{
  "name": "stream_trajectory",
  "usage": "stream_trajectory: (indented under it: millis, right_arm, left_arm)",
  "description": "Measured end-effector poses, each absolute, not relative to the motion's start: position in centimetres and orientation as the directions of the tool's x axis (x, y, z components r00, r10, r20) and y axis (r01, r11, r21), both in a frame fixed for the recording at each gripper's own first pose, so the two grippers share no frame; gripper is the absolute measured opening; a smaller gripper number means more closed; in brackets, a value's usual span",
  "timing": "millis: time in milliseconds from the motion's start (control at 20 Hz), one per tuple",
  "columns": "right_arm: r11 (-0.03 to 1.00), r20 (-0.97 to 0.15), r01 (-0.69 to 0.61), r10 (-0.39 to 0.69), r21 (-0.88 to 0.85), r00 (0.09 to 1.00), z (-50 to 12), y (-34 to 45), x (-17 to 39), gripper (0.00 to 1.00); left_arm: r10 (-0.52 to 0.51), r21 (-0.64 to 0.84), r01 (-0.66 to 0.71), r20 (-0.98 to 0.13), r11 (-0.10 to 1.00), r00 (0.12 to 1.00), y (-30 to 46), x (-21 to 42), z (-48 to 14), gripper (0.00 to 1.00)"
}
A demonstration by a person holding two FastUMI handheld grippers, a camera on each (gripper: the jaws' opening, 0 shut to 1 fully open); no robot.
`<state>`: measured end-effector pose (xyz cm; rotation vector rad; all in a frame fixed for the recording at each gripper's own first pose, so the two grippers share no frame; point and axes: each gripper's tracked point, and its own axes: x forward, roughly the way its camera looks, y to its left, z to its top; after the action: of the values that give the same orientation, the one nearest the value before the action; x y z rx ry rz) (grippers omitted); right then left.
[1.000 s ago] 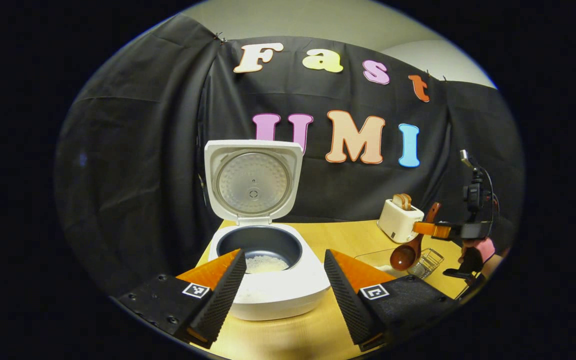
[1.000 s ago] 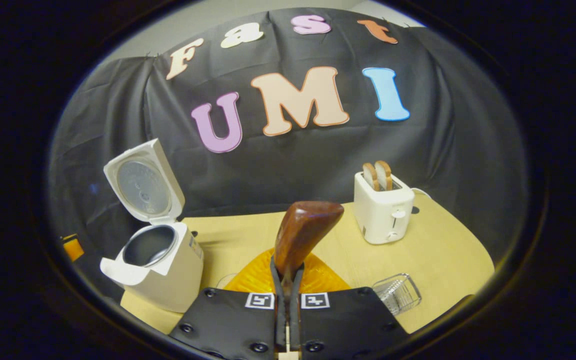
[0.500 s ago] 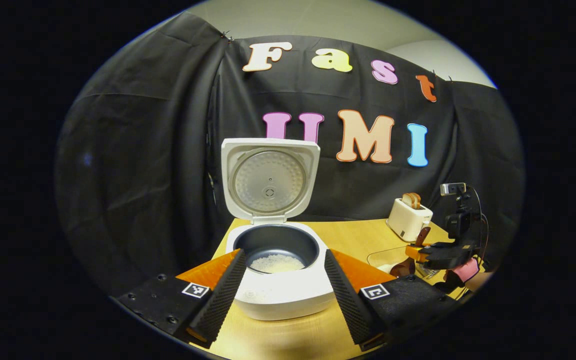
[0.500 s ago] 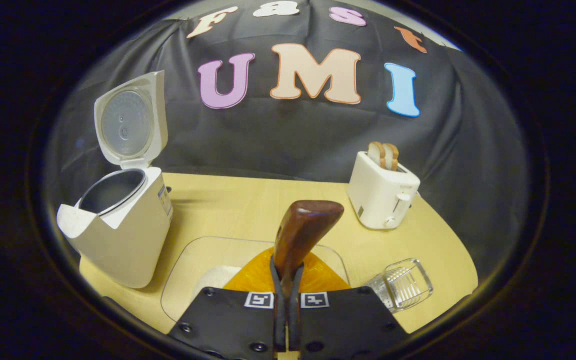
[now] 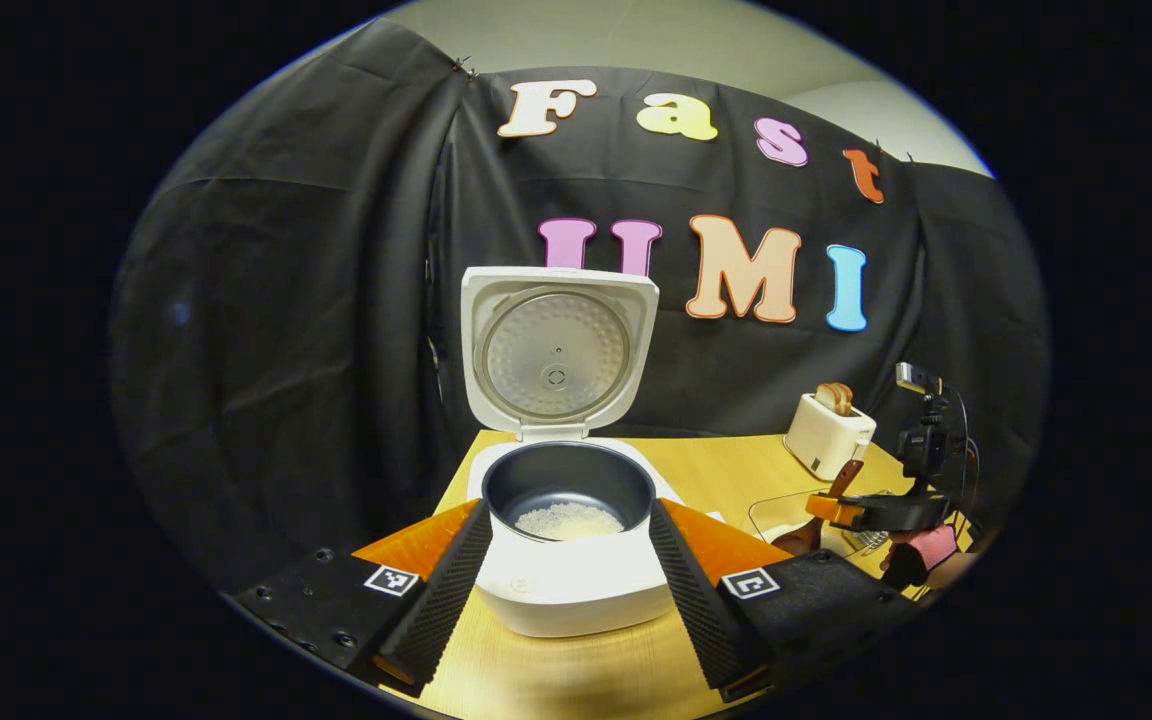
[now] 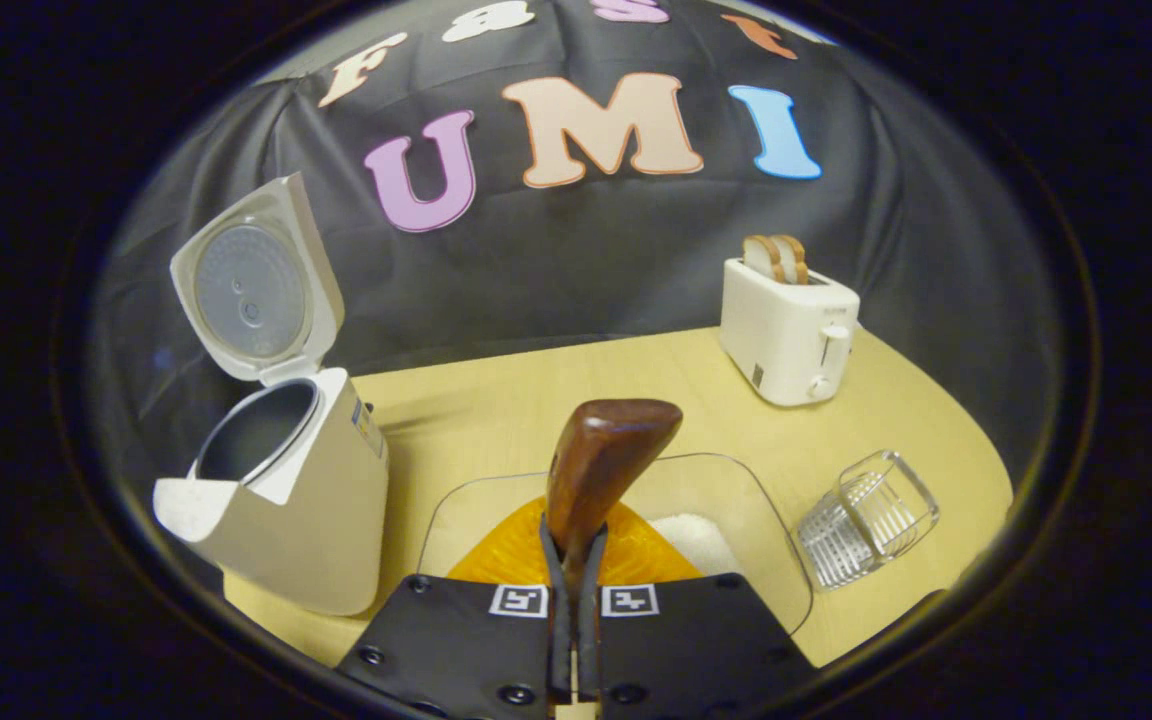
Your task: Close the left gripper, press the button to open the rice cooker; take a wooden spoon from the chopstick holder with the right hand, scoop a spoonful of rice and pour it into the rice cooker, then put the wooden spoon back into the chopstick holder.
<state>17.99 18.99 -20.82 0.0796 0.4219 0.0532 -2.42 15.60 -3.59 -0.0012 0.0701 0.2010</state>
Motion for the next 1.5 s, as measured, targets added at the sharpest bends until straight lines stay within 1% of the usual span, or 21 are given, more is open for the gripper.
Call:
stream_trajectory:
  millis: [300,500,650,1150,1350,1500]
  right_arm:
    - [0.946,-0.452,0.066,0.089,0.316,0.887,-21.3,18.4,17.7,0.06]
    - [0.900,-0.465,0.117,0.103,0.420,0.879,-21.5,17.8,17.4,0.06]
    - [0.856,-0.456,0.146,0.113,0.495,0.883,-20.8,17.2,17.4,0.06]
    - [0.781,-0.385,0.173,0.093,0.600,0.918,-16.0,14.0,16.2,0.06]
    - [0.773,-0.348,0.161,0.082,0.613,0.934,-13.0,13.2,15.8,0.06]
    - [0.761,-0.310,0.128,0.100,0.636,0.946,-10.1,13.7,15.3,0.05]
  left_arm:
    - [0.184,-0.001,-0.185,-0.073,0.983,0.980,15.7,-2.2,-3.8,0.93]
    - [0.185,-0.009,-0.186,-0.076,0.982,0.980,16.0,-2.2,-4.0,0.94]
    - [0.184,-0.012,-0.185,-0.078,0.983,0.980,16.0,-2.2,-4.1,0.94]
    - [0.141,-0.019,-0.142,-0.072,0.990,0.987,15.0,-2.1,-4.1,0.94]
    - [0.116,-0.043,-0.120,-0.082,0.992,0.990,14.9,-1.6,-5.0,0.93]
    - [0.108,-0.061,-0.114,-0.096,0.992,0.989,15.1,-1.6,-5.6,0.94]
